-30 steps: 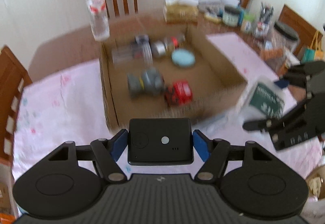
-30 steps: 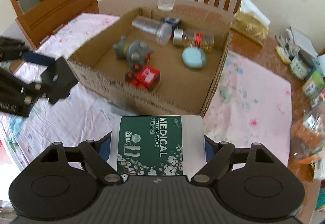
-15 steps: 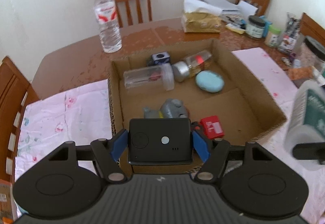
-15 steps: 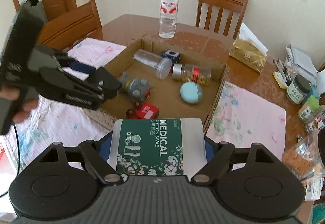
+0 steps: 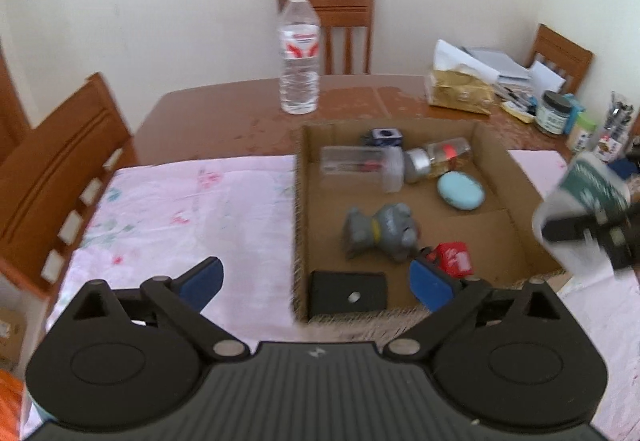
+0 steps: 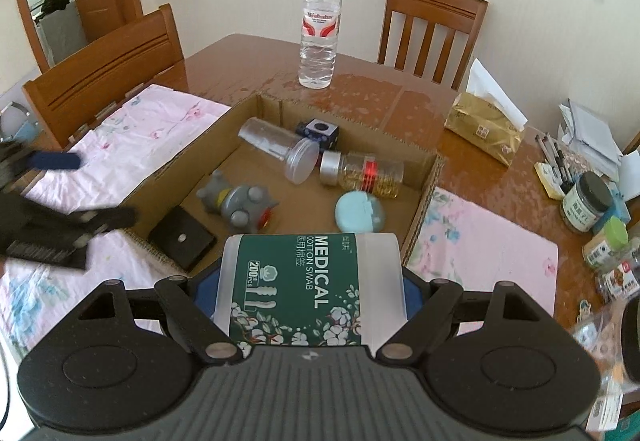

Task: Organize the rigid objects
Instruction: 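Carry the pad and MEDICAL bottle into the box and open both tools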

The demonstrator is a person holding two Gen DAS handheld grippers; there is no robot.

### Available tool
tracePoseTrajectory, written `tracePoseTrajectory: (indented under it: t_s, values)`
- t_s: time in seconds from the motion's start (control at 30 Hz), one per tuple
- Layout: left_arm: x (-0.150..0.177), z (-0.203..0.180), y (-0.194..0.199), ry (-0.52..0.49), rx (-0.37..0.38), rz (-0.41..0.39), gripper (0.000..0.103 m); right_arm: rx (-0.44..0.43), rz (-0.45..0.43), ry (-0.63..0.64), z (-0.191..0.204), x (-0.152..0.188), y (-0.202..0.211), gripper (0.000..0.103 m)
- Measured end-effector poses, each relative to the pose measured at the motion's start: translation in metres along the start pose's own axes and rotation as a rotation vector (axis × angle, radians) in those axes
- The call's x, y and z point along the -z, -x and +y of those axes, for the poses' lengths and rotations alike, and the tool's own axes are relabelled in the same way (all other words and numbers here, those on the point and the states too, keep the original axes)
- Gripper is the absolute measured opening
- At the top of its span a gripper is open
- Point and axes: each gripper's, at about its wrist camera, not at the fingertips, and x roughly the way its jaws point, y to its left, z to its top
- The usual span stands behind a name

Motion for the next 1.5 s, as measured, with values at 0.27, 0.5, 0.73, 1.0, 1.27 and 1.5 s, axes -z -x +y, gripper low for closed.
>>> tracePoseTrajectory:
  t_s: [0.27, 0.5, 0.73, 1.0, 1.27, 1.5]
  values:
    - [0.031, 0.007, 0.02, 0.05, -0.121, 0.004, 0.101, 0.011, 0.02, -0.04, -0.011, -0.026, -0.036, 0.086]
    - [0.048, 0.013, 0.032, 0.071, -0.147, 0.026, 0.101, 0.033, 0.019, -0.072, -0.011, -0.042, -0.062, 0.086]
    - [0.056, 0.017, 0.034, 0.093, -0.172, 0.036, 0.101, 0.105, -0.008, -0.08, -0.008, -0.042, -0.067, 0.103]
    - [0.057, 0.013, 0.032, 0.073, -0.158, 0.045, 0.101, 0.097, -0.015, -0.075, -0.005, -0.03, -0.047, 0.103]
    - [0.059, 0.007, 0.033, 0.035, -0.149, 0.042, 0.101, 0.112, -0.006, -0.113, 0.002, -0.006, -0.032, 0.103]
    - [0.063, 0.012, 0.03, 0.039, -0.127, 0.065, 0.101, 0.129, 0.028, -0.209, 0.003, 0.021, -0.023, 0.103]
